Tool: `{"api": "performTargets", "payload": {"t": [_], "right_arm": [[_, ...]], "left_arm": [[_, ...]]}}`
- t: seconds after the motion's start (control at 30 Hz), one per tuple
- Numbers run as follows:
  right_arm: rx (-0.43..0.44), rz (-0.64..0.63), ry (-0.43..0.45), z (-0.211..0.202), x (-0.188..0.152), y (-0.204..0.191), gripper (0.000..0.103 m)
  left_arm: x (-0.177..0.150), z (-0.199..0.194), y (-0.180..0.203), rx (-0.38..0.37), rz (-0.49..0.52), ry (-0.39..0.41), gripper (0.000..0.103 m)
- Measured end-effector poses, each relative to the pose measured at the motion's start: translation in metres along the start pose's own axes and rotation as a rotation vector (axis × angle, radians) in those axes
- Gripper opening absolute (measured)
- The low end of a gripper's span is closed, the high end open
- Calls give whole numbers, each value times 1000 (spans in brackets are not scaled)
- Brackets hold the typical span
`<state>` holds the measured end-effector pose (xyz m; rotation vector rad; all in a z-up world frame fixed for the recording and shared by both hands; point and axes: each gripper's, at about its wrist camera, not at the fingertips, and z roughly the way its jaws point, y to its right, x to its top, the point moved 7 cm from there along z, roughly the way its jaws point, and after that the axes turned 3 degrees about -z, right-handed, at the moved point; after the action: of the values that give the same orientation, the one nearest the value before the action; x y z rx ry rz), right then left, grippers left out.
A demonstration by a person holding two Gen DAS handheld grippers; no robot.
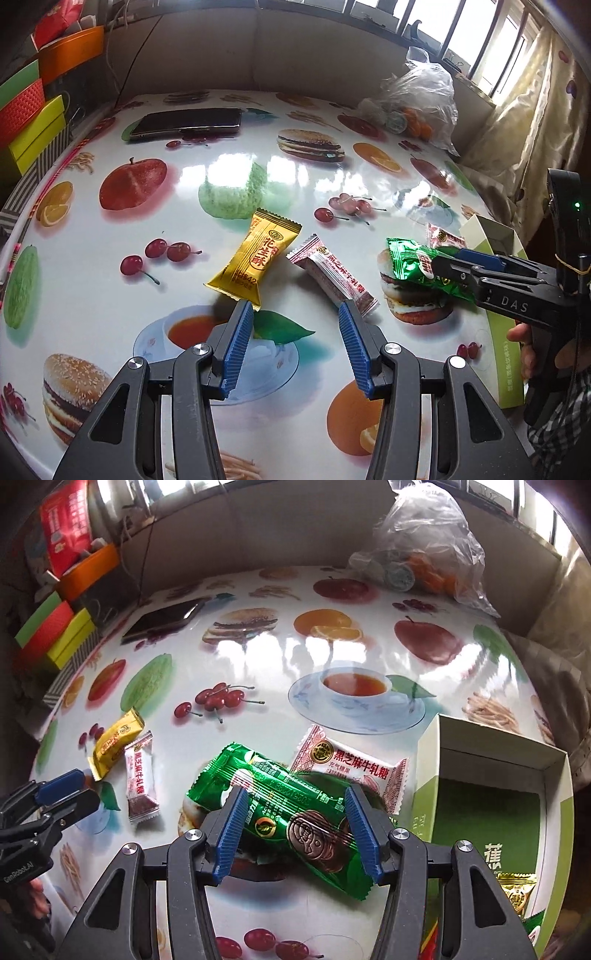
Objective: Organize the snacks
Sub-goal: 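Lower the open right tool onto the green Milo pack and close it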
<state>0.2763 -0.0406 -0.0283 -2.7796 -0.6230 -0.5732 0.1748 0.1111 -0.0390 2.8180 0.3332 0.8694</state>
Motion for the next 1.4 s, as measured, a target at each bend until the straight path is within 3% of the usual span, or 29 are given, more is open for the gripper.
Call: {"api": "performTargets", "payload": {"t": [0.13, 0.4, 0.57, 1.0, 1.07, 1.17, 1.4], "right_arm": [[61, 12, -9, -3, -3, -7, 55], [104, -37, -34, -10, -21, -31, 55], [18, -29, 3, -8, -12, -23, 55], [-48, -52, 1, 15, -7, -24, 56], [-70, -57, 2, 16, -7, -25, 55], [-94, -59, 10, 15, -8, -27, 44], [-114, -27, 22, 9, -15, -26, 40]], "left_arm": [[0, 1, -2, -2, -11, -2, 50], [0, -1, -7, 4, -20, 1, 50], [3, 0, -3, -10, -26, -1, 50], [15, 14, 16, -36, -20, -19, 50], [16, 16, 19, -38, -17, -20, 50], [18, 21, 20, -26, -18, -28, 50], [15, 35, 25, 21, 9, -53, 50]]}}
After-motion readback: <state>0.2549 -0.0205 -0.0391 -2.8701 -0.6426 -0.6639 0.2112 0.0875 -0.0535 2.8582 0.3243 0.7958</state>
